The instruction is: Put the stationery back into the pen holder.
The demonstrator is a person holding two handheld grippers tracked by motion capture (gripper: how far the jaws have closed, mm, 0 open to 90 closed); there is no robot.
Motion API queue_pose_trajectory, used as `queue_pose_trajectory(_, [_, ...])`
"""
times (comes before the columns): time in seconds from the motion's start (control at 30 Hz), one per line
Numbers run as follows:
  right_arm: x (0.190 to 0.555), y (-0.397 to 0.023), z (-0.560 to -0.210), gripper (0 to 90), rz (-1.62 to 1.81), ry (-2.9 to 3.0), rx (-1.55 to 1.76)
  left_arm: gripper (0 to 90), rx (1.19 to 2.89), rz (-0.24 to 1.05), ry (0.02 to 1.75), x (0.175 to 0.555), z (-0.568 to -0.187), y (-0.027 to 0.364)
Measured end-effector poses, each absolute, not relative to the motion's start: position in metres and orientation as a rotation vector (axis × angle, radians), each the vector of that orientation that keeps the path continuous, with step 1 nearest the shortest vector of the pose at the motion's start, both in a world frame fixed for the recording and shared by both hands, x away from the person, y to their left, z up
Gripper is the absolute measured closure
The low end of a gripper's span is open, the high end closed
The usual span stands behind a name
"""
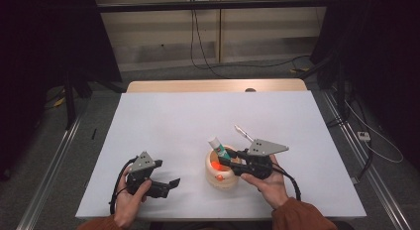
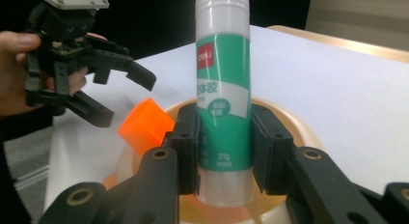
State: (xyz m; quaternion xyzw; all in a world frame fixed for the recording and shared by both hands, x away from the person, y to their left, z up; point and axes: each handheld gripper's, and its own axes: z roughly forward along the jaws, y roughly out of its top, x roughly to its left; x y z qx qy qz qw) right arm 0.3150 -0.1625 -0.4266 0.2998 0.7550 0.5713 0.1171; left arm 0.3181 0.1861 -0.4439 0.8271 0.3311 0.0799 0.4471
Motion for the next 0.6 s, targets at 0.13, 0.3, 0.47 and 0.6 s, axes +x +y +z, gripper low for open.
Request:
queue_pose_trajectory(0.13, [0.315, -0.1628, -0.4266, 66.2, 1.662, 2.21, 0.881, 6.0, 2.05, 0.196, 0.82, 0.3182, -0.4437, 0.1855])
queue_pose_trajectory(0.3, [0.3148, -0.1618, -0.4263, 66.1, 1.642, 2.214, 0.866, 6.0, 2.047, 0.202, 0.819, 0.3185, -0.4434, 0.1859])
queue_pose_trajectory(0.47, [0.3158, -0.162, -0.425, 65.8, 1.641, 2.231, 0.875, 6.0, 2.045, 0.202, 0.82, 0.3188, -0.4433, 0.186])
queue_pose_trajectory(0.6, [0.3156, -0.1623, -0.4245, 65.0, 1.644, 2.232, 0.863, 6.0, 2.04, 0.201, 0.82, 0.3189, -0.4432, 0.186])
